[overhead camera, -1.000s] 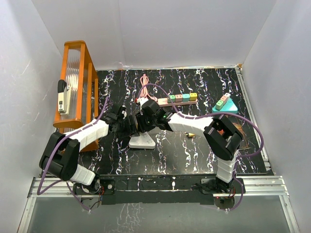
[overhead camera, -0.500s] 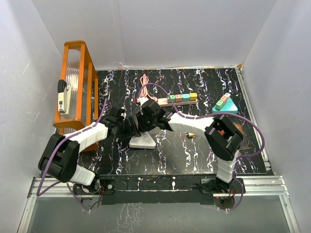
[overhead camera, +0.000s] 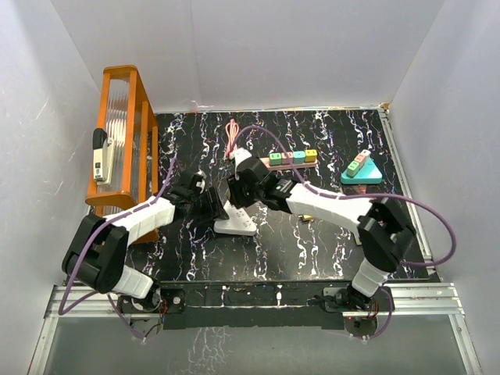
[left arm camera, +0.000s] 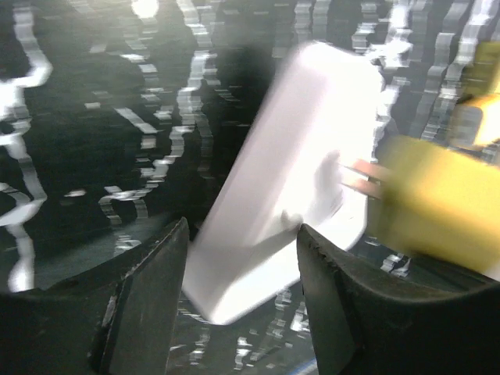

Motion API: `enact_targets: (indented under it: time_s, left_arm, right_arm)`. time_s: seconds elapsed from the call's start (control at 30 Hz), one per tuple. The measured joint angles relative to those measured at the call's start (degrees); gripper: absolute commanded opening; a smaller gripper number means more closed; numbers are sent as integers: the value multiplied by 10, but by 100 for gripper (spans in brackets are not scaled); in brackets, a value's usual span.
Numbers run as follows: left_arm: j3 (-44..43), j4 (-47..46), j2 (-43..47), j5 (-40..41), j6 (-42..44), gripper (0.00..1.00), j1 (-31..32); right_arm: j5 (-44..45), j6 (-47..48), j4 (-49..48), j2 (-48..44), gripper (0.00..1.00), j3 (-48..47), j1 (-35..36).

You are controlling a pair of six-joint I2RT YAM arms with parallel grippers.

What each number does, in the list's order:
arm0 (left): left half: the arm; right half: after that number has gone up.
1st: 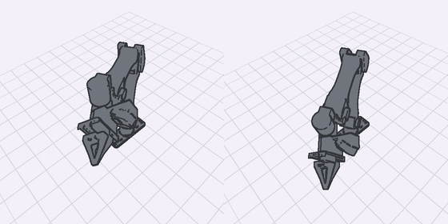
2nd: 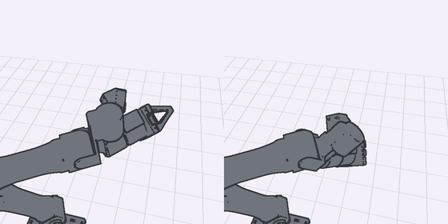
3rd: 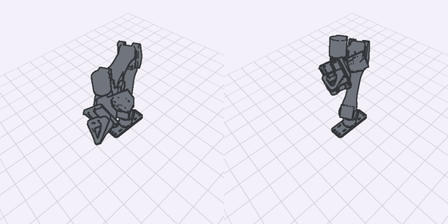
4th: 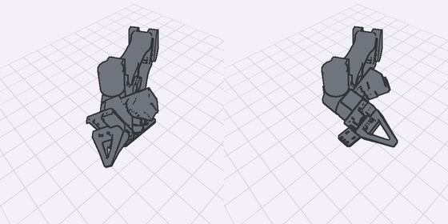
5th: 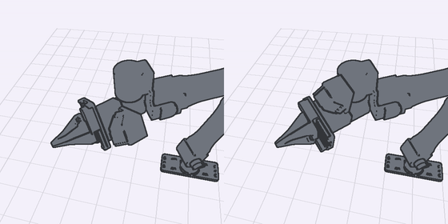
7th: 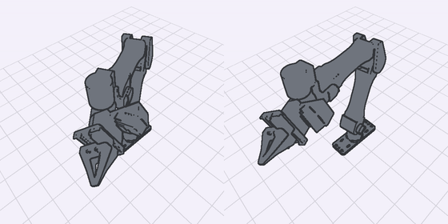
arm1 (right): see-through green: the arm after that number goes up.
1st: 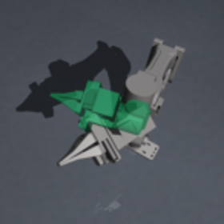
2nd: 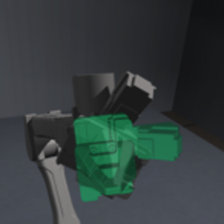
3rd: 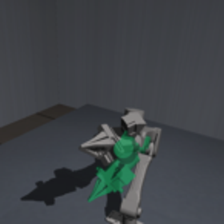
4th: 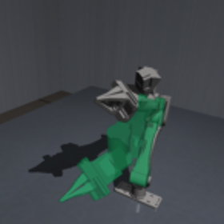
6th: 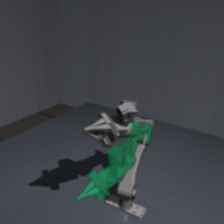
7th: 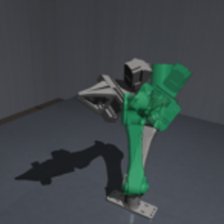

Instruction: Pull the plug off the socket

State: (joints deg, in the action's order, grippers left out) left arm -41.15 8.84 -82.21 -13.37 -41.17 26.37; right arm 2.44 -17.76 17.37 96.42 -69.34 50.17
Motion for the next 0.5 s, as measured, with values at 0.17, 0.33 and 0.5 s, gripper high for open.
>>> enact_targets:
  time_s: [0.17,0.33,0.5]
  left_arm:
    - [3,6,-10,0,-7,55,-3]
    - [2,10,-6,5,-5,57,-3]
    - [0,38,8,13,7,63,-3]
  right_arm:
    - [20,-6,-67,-77,0,-5,-5]
    - [20,-17,-99,-90,0,-7,-11]
    - [39,-16,-94,-92,0,16,-18]
